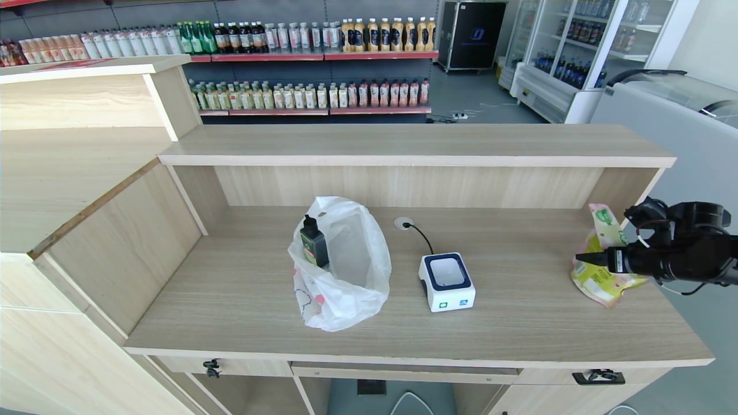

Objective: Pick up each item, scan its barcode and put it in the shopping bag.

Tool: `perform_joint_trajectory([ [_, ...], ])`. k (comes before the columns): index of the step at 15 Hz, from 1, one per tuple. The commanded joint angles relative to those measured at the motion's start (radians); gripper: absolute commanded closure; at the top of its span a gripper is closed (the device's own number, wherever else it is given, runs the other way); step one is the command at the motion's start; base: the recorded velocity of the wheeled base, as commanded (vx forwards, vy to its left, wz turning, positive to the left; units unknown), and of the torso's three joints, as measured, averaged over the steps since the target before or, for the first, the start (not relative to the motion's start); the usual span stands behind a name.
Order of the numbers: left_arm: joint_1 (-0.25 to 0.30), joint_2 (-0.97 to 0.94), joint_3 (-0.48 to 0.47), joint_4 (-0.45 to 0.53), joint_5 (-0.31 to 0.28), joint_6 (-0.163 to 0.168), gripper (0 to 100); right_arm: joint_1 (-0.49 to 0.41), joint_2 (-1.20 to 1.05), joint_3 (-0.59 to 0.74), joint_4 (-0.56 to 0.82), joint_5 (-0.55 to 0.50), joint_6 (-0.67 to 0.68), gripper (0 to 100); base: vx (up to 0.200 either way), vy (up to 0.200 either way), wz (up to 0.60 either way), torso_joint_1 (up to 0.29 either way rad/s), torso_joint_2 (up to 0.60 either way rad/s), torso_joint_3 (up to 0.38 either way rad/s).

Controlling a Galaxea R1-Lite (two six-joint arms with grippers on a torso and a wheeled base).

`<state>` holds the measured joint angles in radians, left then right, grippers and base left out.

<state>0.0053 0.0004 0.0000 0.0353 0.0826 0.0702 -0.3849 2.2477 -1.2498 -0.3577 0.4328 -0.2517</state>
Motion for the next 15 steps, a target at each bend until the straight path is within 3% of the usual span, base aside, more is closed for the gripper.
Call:
perform_joint_trajectory([
  [1,0.001,0.000,0.000,0.000,0.000,0.000,0,0.000,0.044,0.003,-0.012,0.001,-0.001,0,0.000,0.000,0.00,0.000,0.00,0.000],
  [3,0.001,0.000,0.000,0.000,0.000,0.000,0,0.000,0.049,0.012,-0.040,0.001,0.002,0,0.000,0.000,0.00,0.000,0.00,0.000],
  [4,0.001,0.000,0.000,0.000,0.000,0.000,0,-0.003,0.047,0.015,-0.041,0.004,0.000,100,0.000,0.000,0.00,0.000,0.00,0.000],
  [11,0.001,0.000,0.000,0.000,0.000,0.000,0,-0.005,-0.045,0.069,-0.038,0.004,-0.001,100,0.000,0.000,0.00,0.000,0.00,0.000],
  [13,0.001,0.000,0.000,0.000,0.000,0.000,0,-0.003,-0.172,0.133,-0.021,0.020,0.019,100,0.000,0.000,0.00,0.000,0.00,0.000],
  [15,0.001,0.000,0.000,0.000,0.000,0.000,0,0.001,-0.362,0.201,0.005,0.104,0.040,100,0.000,0.000,0.00,0.000,0.00,0.000],
])
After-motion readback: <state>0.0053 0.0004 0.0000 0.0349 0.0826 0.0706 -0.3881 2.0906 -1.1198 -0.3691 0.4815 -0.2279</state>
